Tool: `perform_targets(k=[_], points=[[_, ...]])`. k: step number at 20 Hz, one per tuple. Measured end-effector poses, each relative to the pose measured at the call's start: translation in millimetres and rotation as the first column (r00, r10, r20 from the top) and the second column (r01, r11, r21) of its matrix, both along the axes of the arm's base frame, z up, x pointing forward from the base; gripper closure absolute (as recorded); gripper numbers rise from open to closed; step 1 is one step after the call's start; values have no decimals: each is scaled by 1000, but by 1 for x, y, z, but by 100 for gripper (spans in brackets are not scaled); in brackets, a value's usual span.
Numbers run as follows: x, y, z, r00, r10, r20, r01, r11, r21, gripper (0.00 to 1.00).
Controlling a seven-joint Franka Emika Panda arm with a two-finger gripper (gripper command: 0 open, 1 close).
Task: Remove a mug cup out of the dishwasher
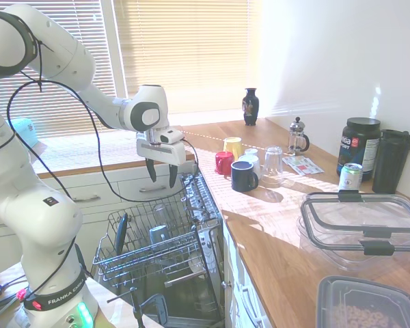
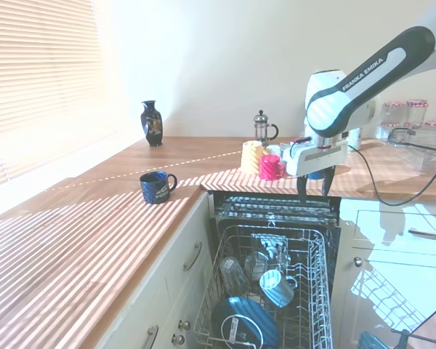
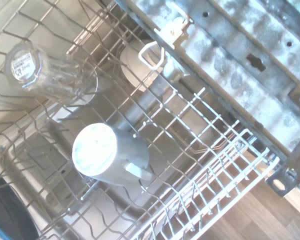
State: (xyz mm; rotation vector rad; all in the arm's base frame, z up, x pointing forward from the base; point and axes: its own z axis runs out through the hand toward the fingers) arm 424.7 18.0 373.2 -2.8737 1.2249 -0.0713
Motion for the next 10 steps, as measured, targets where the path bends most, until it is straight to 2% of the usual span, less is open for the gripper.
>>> perform_targets(k=[2, 5, 10], points=[[0, 0, -1, 1000, 1, 2, -1, 1000, 0, 0], [-12, 7, -22, 1000, 9, -1, -9, 1000, -5, 0], [-36, 43, -70, 994, 104, -40, -106, 994, -32, 0]])
